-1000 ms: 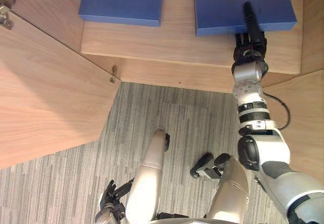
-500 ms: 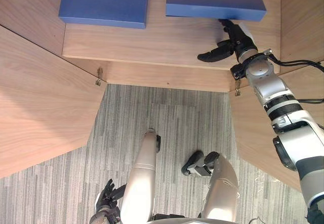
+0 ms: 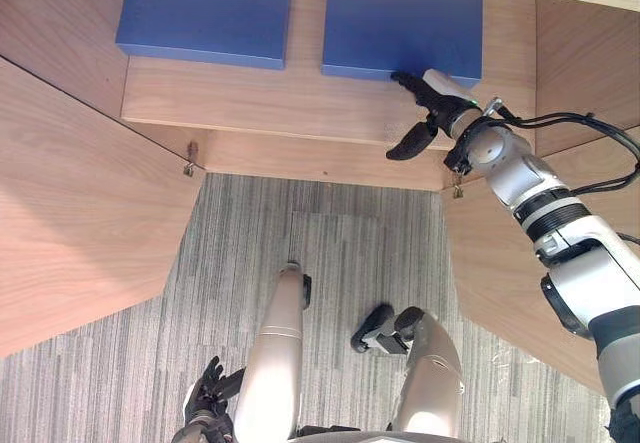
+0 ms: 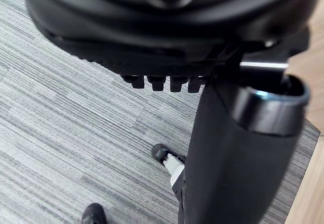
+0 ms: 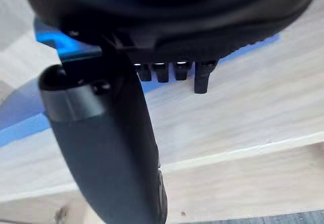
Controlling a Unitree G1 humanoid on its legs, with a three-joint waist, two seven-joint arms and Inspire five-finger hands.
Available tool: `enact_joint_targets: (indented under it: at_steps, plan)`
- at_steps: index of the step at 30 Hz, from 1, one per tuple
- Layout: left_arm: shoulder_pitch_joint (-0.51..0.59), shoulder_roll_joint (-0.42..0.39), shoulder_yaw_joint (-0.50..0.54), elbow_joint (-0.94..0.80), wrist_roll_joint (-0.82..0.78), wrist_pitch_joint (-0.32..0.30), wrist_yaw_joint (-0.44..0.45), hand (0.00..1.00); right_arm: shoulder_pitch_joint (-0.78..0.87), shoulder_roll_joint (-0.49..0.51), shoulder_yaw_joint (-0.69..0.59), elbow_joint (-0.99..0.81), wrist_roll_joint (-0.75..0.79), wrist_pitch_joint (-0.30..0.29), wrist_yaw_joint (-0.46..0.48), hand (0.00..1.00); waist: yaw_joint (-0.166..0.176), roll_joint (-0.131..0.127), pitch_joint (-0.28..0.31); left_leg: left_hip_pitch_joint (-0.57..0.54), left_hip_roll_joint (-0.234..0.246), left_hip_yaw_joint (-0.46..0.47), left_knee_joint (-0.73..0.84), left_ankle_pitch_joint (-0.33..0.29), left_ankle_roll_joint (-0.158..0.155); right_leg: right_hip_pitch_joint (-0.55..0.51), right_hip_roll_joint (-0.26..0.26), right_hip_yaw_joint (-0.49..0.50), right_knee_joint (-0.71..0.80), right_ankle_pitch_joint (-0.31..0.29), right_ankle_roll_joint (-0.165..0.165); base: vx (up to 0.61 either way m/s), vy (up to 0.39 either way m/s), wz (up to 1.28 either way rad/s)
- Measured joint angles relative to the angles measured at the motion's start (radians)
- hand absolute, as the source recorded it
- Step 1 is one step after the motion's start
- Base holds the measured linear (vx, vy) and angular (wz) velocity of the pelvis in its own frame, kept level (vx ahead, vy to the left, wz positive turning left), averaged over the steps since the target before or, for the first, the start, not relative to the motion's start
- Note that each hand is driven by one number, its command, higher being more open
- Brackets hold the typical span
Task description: Walk over to the cabinet, pick up the folder, carry it to the office cabinet, place the folder inside the office cabinet, then close the office cabinet door
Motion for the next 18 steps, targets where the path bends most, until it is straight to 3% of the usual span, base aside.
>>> enact_joint_targets:
  at_steps: [4, 8, 15, 18]
  plan:
    - [0.000, 0.006, -0.002, 0.000, 0.000, 0.001, -0.010, 1.00, 0.033, -0.024, 0.050, -0.049, -0.015, 0.000, 0.040, 1.00, 0.002, -0.003, -0.002, 0.020, 0.000, 0.000, -0.018, 0.004, 0.000, 0.021, 0.003, -0.007, -0.020, 0.005, 0.002, 0.01, 0.011, 0.00]
    - [0.000, 0.007, -0.002, -0.002, 0.000, 0.001, -0.011, 1.00, 0.030, -0.057, 0.131, -0.106, -0.020, -0.001, 0.079, 1.00, 0.006, -0.003, -0.002, 0.068, 0.018, 0.007, -0.095, 0.033, -0.001, 0.063, 0.038, -0.021, -0.110, 0.051, 0.000, 0.04, 0.011, -0.11]
    - [0.000, 0.013, 0.012, 0.025, 0.001, 0.008, -0.005, 1.00, 0.040, -0.064, 0.249, -0.185, -0.020, -0.021, 0.168, 1.00, 0.019, -0.010, -0.011, 0.302, 0.075, 0.041, -0.405, 0.156, -0.014, 0.271, 0.178, -0.059, -0.477, 0.216, -0.011, 0.07, -0.043, -0.20]
    - [0.004, 0.015, 0.068, 0.069, 0.001, 0.012, -0.006, 1.00, 0.069, -0.072, 0.246, -0.196, -0.019, -0.033, 0.175, 1.00, 0.028, -0.032, -0.052, 0.393, 0.109, 0.049, -0.531, 0.203, -0.031, 0.363, 0.261, -0.061, -0.659, 0.290, -0.020, 0.07, -0.109, -0.21]
